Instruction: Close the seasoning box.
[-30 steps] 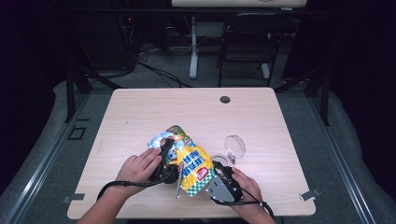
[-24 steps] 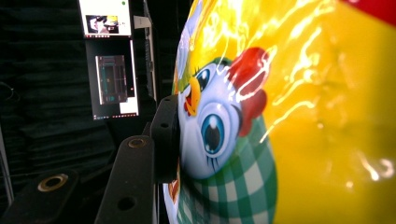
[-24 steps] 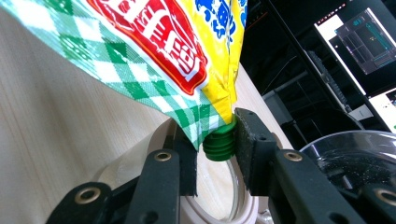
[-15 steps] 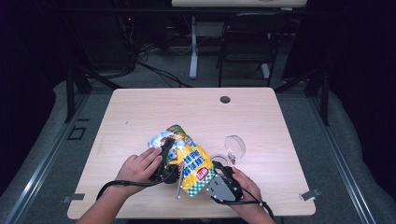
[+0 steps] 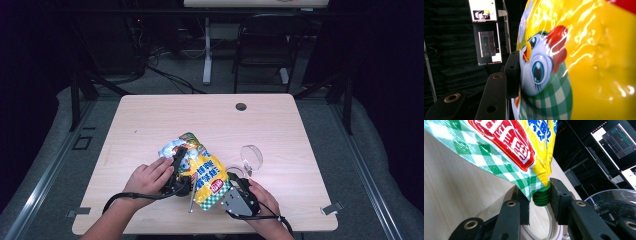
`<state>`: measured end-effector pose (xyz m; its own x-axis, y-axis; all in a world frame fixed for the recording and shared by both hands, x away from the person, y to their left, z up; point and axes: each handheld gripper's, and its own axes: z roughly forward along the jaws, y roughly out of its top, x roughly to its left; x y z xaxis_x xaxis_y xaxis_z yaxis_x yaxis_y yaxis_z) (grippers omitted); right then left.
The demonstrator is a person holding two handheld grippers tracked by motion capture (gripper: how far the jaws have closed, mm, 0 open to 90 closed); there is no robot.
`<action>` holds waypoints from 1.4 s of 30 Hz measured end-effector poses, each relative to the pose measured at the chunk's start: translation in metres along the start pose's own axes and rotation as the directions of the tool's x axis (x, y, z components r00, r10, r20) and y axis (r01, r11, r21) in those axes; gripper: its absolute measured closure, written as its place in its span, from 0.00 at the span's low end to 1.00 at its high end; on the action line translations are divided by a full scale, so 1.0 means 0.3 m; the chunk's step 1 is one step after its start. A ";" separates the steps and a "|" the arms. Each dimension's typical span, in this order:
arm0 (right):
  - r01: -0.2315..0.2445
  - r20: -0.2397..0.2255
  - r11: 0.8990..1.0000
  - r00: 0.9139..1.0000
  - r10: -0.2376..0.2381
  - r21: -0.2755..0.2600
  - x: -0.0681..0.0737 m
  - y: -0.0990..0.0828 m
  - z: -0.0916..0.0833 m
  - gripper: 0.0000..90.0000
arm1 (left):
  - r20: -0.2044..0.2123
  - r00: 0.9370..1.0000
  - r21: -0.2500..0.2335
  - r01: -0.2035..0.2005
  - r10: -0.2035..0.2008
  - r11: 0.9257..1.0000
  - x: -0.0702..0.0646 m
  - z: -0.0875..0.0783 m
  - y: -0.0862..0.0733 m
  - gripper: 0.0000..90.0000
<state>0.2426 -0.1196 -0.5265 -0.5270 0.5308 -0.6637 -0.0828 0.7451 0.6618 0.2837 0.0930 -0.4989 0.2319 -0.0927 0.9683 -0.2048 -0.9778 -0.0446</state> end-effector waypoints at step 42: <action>-0.098 -0.026 0.995 0.995 0.098 -0.008 -0.021 -0.011 0.009 0.79 | 0.010 0.998 0.021 -0.056 0.056 0.998 0.031 0.005 0.020 0.67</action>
<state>0.2485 -0.1242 -0.5255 -0.5544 0.5908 -0.5862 -0.0373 0.6860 0.7266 0.2861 0.0860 -0.4905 0.2298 -0.1495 0.9617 -0.1974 -0.9748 -0.1043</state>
